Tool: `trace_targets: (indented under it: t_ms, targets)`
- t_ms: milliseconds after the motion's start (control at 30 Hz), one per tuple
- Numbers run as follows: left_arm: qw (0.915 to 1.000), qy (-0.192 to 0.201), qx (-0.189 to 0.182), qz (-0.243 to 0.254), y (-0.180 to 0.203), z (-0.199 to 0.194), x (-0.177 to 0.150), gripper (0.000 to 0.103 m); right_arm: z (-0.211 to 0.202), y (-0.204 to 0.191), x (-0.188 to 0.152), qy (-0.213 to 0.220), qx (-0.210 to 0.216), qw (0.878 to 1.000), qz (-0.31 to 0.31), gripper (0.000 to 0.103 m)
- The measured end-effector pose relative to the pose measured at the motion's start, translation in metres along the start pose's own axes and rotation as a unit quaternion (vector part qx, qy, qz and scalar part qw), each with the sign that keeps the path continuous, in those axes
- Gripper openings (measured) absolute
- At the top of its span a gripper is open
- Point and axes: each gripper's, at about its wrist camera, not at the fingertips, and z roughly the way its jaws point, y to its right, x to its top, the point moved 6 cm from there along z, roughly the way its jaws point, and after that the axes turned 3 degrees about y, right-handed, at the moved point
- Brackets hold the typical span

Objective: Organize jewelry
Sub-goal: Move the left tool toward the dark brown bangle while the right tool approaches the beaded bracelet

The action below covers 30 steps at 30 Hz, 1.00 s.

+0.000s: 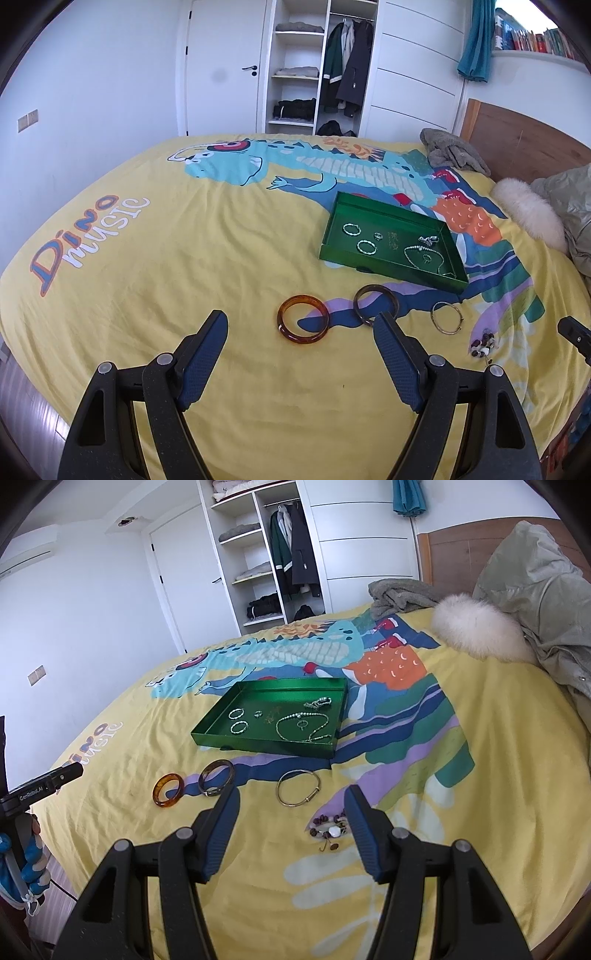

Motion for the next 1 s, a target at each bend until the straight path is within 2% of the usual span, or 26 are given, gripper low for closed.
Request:
trace_targets:
  t_ms: [767,1000]
  targets:
    - [0.9999,-0.015,0.008,0.0,-0.002,0.026,-0.028,0.08,0.037,0.018,-0.038,-0.042,-0.002,0.999,0.015,0.057]
    - [0.9998,-0.015,0.016,0.005,0.009,0.033,-0.039,0.08,0.046,0.02,-0.051,-0.041,0.004,0.999,0.013,0.057]
